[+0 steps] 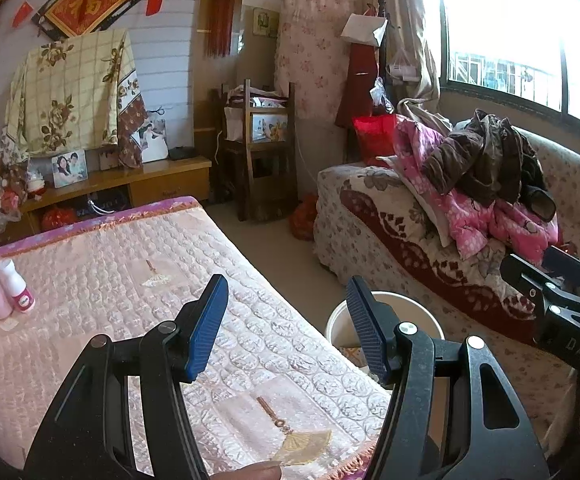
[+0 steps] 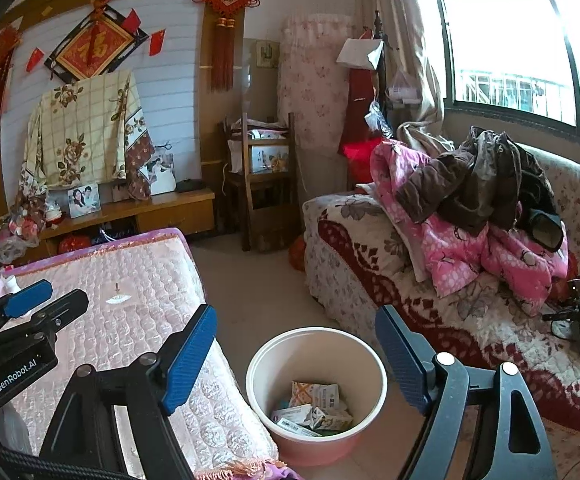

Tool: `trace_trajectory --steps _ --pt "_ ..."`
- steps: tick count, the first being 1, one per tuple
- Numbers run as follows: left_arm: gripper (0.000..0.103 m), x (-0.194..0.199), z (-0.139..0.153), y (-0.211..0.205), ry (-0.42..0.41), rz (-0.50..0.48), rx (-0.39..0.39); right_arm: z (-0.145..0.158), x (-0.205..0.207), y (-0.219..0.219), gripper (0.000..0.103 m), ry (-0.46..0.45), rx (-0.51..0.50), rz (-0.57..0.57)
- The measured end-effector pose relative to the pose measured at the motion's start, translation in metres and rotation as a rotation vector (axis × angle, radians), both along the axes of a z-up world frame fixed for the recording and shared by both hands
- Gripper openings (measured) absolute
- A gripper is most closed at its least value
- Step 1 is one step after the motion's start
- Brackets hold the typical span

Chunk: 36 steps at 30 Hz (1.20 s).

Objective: Collect trash

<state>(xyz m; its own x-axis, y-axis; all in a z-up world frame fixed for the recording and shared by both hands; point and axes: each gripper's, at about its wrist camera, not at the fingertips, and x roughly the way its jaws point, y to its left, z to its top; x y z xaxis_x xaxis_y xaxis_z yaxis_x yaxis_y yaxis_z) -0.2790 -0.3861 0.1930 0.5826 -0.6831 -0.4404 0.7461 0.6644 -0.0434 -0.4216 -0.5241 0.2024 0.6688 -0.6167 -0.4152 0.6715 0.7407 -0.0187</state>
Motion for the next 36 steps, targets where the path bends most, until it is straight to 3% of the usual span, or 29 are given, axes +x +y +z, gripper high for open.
trace_trajectory --steps 36 --pt "0.06 0.0042 -0.0067 0.0001 0.011 -0.003 0.011 0.0041 0.0077 0.0069 0.081 0.0 0.001 0.004"
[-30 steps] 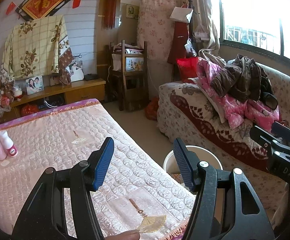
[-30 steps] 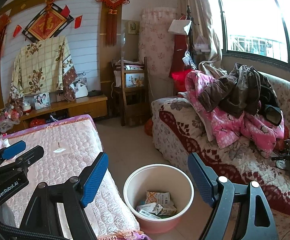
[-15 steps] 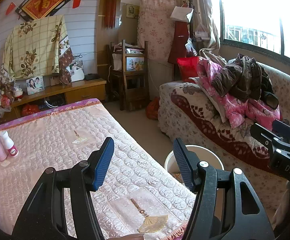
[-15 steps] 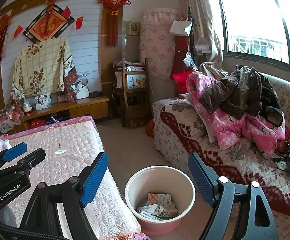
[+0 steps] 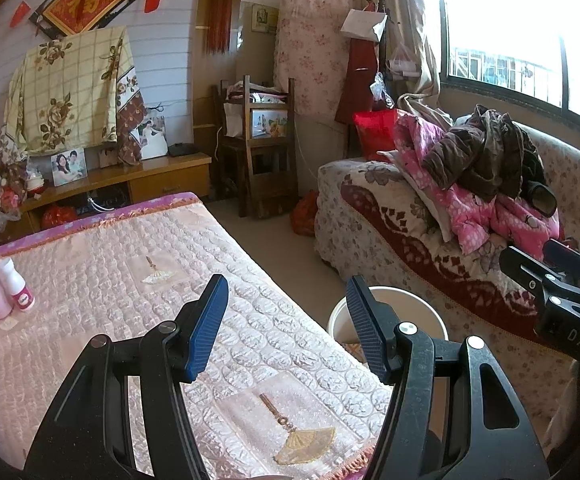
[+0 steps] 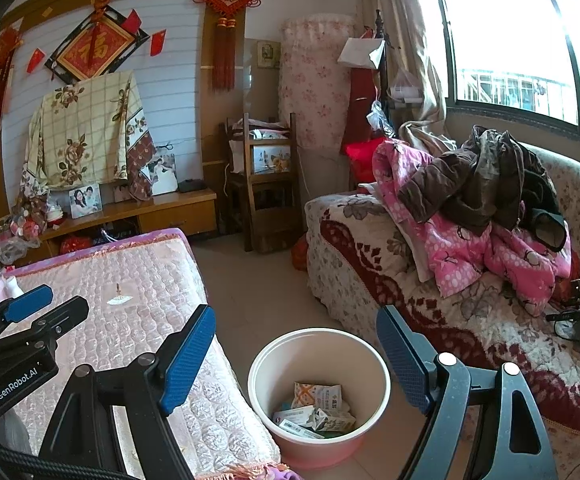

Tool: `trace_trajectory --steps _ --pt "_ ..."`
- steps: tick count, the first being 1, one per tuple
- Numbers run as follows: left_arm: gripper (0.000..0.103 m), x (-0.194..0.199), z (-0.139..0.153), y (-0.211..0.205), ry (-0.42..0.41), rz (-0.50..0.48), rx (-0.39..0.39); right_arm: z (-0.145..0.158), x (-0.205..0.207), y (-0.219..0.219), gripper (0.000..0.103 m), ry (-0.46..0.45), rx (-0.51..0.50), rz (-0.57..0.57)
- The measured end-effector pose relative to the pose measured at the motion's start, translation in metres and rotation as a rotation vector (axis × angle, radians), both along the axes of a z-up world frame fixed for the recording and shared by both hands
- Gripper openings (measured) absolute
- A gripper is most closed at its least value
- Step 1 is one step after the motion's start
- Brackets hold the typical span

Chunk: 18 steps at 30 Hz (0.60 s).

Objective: Collect trash

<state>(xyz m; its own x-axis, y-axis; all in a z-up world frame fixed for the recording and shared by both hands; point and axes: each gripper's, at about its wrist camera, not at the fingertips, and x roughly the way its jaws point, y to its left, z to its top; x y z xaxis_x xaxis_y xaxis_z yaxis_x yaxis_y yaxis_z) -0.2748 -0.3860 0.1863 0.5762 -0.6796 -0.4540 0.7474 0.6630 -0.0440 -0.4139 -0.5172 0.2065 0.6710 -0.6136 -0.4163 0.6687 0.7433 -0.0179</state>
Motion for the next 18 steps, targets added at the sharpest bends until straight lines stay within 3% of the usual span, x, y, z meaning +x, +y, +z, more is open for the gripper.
trace_trajectory --steps 18 --pt "0.06 0.0031 -0.0025 -0.0006 0.011 -0.001 0.001 -0.0024 0.0006 -0.0024 0.081 0.002 0.004 0.0"
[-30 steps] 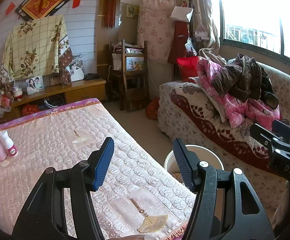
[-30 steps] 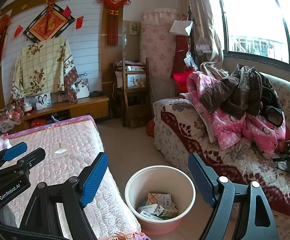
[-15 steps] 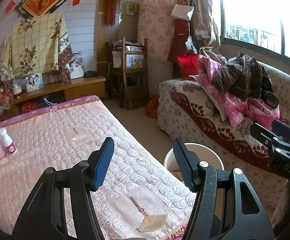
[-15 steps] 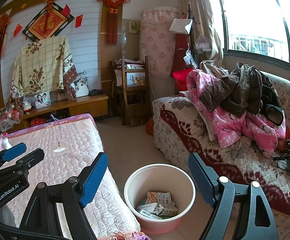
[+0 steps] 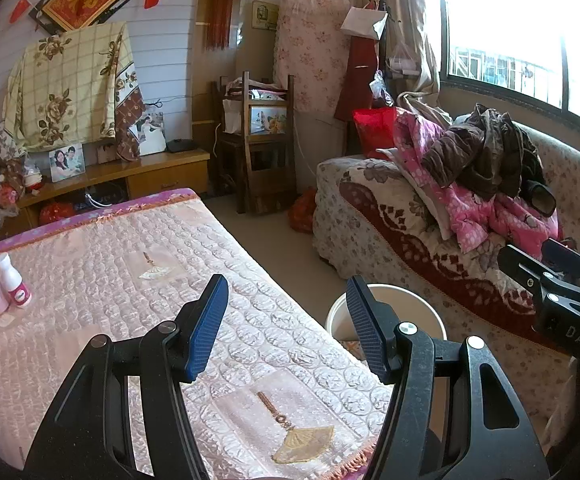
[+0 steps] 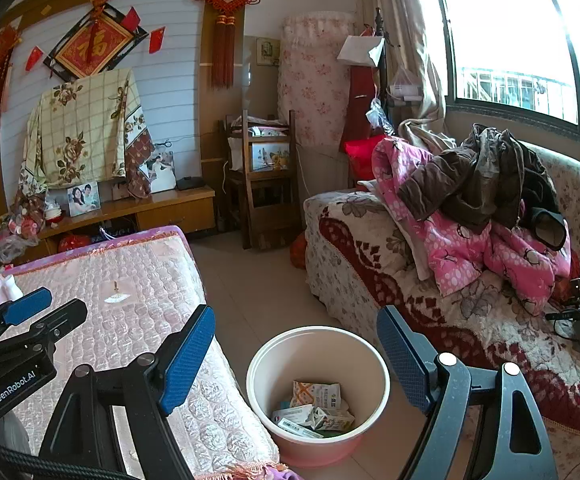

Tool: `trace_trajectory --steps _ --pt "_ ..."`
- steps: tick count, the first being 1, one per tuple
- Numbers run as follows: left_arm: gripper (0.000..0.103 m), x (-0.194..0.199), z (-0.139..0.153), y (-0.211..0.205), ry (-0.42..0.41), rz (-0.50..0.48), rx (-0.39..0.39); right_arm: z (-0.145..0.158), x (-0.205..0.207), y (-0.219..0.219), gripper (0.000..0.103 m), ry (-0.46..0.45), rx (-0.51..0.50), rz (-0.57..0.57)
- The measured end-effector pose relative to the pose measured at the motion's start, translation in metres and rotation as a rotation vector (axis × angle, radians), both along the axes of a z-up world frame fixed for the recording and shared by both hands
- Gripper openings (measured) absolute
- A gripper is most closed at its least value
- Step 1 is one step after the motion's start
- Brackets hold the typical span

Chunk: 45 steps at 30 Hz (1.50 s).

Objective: Collect trash

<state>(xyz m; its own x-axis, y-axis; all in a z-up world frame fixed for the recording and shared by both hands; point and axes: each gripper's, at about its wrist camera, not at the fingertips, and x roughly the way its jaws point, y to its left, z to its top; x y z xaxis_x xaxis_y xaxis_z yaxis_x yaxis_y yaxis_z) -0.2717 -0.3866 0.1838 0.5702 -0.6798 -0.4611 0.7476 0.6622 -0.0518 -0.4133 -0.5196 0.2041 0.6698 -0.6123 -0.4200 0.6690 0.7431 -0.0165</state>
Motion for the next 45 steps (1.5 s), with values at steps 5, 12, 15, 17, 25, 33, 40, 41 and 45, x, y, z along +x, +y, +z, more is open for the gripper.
trace_trajectory --steps 5,12,15,17,25,33,40,41,45 --pt "0.06 0.0 -0.002 -0.002 0.004 -0.004 0.003 0.001 0.0 0.0 0.081 0.0 0.0 0.0" --pt "0.06 0.0 -0.003 -0.004 0.009 -0.005 0.008 0.0 0.001 -0.001 0.081 0.004 0.003 0.001" --pt "0.06 0.001 -0.006 -0.004 0.019 -0.005 0.013 -0.007 -0.004 -0.005 0.081 0.004 0.007 0.001" --pt "0.06 0.002 -0.008 -0.004 0.022 -0.002 0.016 -0.01 -0.005 -0.006 0.081 0.006 0.011 0.001" --pt "0.06 0.004 -0.009 -0.005 0.023 0.003 0.019 -0.012 -0.005 -0.007 0.081 0.008 0.014 0.002" --pt "0.06 0.004 -0.009 -0.006 0.022 0.002 0.019 -0.015 -0.005 -0.008 0.081 0.01 0.015 0.002" --pt "0.06 0.004 -0.009 -0.006 0.023 0.002 0.019 -0.015 -0.005 -0.009 0.082 0.012 0.017 0.003" --pt "0.06 0.005 -0.011 -0.006 0.024 0.0 0.02 -0.015 -0.006 -0.008 0.082 0.013 0.017 0.003" --pt "0.06 0.006 -0.015 -0.006 0.022 -0.008 0.027 -0.015 -0.006 -0.009 0.082 0.011 0.019 0.003"
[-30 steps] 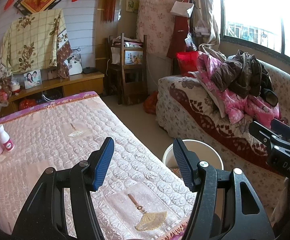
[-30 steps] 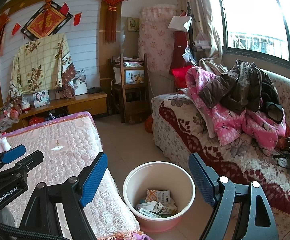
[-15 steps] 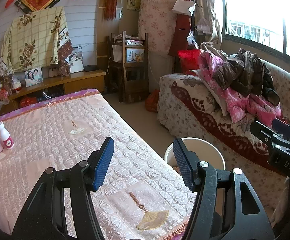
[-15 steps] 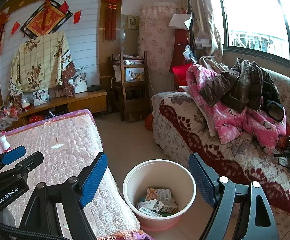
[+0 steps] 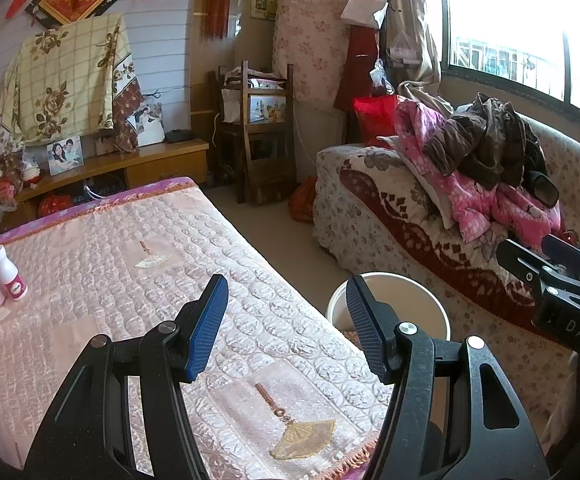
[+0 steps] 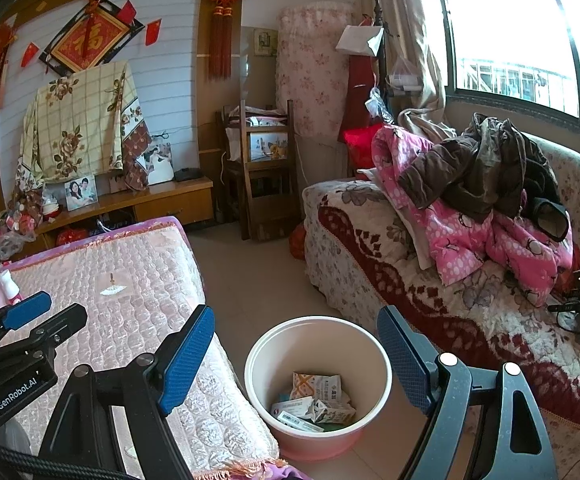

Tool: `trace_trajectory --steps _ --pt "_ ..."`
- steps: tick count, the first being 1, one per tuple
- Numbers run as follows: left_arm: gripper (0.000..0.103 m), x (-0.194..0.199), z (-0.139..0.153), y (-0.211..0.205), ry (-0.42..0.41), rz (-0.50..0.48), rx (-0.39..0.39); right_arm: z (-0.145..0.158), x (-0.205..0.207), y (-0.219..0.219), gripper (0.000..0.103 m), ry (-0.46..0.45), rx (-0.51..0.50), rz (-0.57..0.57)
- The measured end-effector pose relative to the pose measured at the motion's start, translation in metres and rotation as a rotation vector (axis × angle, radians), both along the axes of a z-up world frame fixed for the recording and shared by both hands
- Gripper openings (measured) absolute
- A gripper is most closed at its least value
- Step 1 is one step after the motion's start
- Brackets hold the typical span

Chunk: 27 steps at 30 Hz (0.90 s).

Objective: Collect trash

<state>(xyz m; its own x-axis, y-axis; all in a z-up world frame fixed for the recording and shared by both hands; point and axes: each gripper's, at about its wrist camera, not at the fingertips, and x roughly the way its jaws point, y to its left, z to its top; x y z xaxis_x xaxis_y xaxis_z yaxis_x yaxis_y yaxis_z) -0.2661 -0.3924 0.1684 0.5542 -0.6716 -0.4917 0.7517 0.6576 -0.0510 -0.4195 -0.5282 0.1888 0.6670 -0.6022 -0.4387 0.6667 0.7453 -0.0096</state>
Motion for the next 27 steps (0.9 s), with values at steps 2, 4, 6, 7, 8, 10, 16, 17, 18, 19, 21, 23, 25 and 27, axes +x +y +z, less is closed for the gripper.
trace_trajectory --steps 2,4,6,7,8,10,16,17,18,19,21,23,25,27 --pt "0.06 0.0 -0.001 0.0 -0.002 -0.004 0.003 0.0 0.0 0.0 0.082 -0.001 -0.003 -0.001" --pt "0.06 0.0 -0.001 -0.001 -0.005 -0.006 0.004 0.002 0.002 -0.001 0.082 0.001 -0.002 0.0" --pt "0.06 -0.001 0.0 0.0 -0.007 -0.009 0.003 0.0 0.0 0.0 0.082 0.0 0.0 0.001" --pt "0.06 -0.001 0.002 -0.001 -0.007 -0.011 0.003 0.002 0.002 -0.001 0.082 0.001 -0.002 0.0" --pt "0.06 -0.001 0.002 0.0 -0.01 -0.011 0.004 0.001 0.001 0.0 0.082 0.002 -0.001 -0.001" --pt "0.06 -0.001 0.002 -0.001 -0.013 -0.013 0.006 0.0 0.002 -0.001 0.082 0.004 0.0 0.001" --pt "0.06 -0.002 0.003 -0.003 -0.013 -0.017 0.008 -0.004 0.0 -0.003 0.082 0.001 0.0 -0.001" --pt "0.06 -0.002 0.003 -0.003 -0.012 -0.017 0.008 -0.003 0.0 -0.003 0.082 0.002 -0.001 -0.002" --pt "0.06 -0.002 0.003 -0.003 -0.012 -0.017 0.009 -0.004 0.0 -0.004 0.082 0.002 -0.001 -0.002" --pt "0.06 -0.002 0.003 -0.003 -0.013 -0.017 0.01 -0.005 0.0 -0.004 0.082 0.002 0.0 -0.002" --pt "0.06 -0.002 0.003 -0.003 -0.012 -0.017 0.009 -0.007 -0.001 -0.003 0.082 0.004 0.002 -0.001" --pt "0.06 -0.002 0.003 -0.003 -0.01 -0.017 0.009 -0.009 -0.002 -0.004 0.082 0.006 0.001 0.0" --pt "0.06 -0.001 0.002 -0.003 -0.009 -0.017 0.01 -0.013 -0.003 -0.004 0.082 0.01 0.003 0.002" --pt "0.06 -0.001 0.0 -0.002 -0.012 -0.015 0.01 -0.018 -0.005 -0.002 0.082 0.015 0.003 0.003"
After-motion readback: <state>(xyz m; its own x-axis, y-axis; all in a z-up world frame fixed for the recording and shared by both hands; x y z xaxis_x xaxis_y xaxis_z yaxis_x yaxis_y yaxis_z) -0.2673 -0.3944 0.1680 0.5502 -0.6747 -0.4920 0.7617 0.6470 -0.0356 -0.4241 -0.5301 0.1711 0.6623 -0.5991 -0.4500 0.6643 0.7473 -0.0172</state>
